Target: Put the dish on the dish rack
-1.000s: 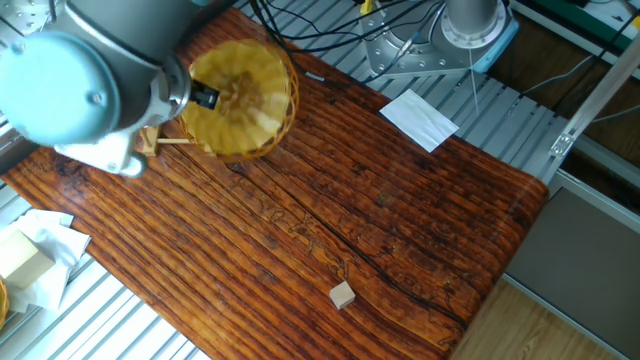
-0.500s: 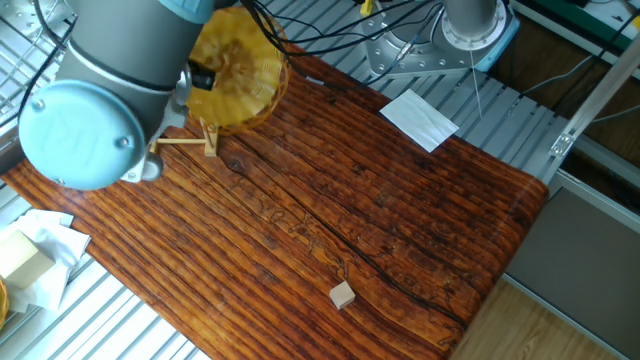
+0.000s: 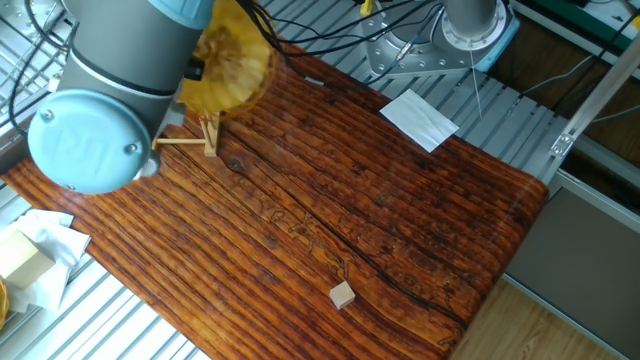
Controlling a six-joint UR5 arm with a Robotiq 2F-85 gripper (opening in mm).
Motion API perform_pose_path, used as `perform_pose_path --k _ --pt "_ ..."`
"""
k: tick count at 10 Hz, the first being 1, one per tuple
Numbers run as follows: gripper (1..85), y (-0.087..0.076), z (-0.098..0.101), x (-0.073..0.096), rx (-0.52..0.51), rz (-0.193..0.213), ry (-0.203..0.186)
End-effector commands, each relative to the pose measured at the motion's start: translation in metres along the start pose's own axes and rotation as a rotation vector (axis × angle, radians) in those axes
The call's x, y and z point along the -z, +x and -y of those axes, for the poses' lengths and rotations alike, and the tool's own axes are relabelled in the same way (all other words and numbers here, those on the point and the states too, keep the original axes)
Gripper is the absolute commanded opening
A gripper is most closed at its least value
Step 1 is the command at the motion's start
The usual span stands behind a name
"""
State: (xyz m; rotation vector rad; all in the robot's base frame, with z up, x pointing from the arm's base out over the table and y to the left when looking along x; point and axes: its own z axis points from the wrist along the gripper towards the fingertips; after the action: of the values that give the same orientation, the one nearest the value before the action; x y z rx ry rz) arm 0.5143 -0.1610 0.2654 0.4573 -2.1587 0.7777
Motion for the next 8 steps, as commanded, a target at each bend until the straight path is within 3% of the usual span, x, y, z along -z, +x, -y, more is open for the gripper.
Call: perform_pose_path --k 1,4,8 --pt "1.0 0.0064 0.0235 -0.004 -0.008 -0.023 0.076" --pt "1.0 0.0098 0.0297 -0.0041 -0.035 -0.036 0.099" --pt "1.0 0.012 0.0303 -0.0136 -0.111 -0.046 0.083"
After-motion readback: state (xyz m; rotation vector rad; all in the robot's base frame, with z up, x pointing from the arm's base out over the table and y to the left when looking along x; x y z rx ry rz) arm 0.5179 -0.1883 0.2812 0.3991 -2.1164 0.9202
